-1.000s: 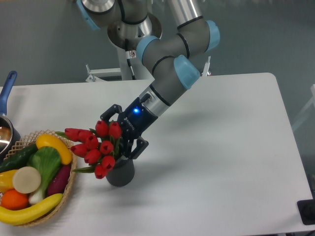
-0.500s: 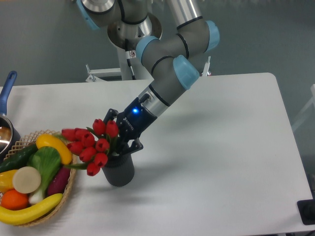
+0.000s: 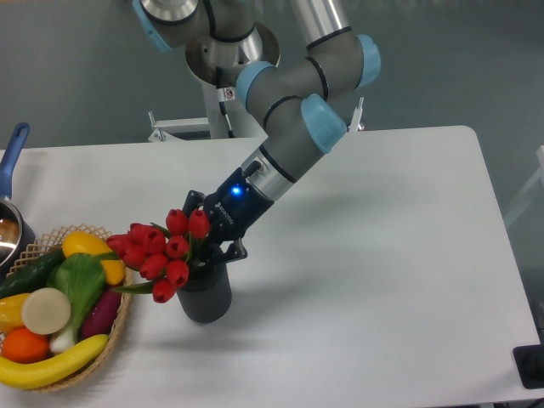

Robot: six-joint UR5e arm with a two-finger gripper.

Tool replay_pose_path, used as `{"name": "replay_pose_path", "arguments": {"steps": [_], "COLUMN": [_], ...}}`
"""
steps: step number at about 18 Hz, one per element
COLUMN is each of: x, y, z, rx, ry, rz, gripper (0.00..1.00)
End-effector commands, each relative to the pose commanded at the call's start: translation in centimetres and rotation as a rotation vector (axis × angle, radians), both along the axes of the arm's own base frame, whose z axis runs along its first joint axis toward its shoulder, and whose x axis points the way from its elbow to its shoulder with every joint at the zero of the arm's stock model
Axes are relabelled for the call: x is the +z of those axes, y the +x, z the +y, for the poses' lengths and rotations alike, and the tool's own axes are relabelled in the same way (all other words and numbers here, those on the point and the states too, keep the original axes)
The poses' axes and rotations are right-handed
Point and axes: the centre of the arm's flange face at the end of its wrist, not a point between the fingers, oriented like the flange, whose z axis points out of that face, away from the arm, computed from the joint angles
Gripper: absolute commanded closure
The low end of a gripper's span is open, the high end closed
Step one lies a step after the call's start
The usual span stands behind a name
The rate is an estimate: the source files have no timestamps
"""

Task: Pick up the flowers from the vase
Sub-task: 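Close the gripper around the tulip stems just above the vase rim, then lift the gripped tulips upward out of the black vase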

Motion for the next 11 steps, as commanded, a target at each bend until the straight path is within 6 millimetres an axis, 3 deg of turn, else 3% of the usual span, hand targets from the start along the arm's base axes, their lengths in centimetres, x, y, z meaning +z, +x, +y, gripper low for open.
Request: {"name": "replay_pose_path", "arguments": {"steps": [4,11], "x": [2.6,5.2], "y": [0.2,0.3], "z": [-0.3,-0.3], "rx": [0.03,0.068], "ry": [0.026,0.031], "rz": [-0.033,-0.07], "gripper": [0.66,0.65]}}
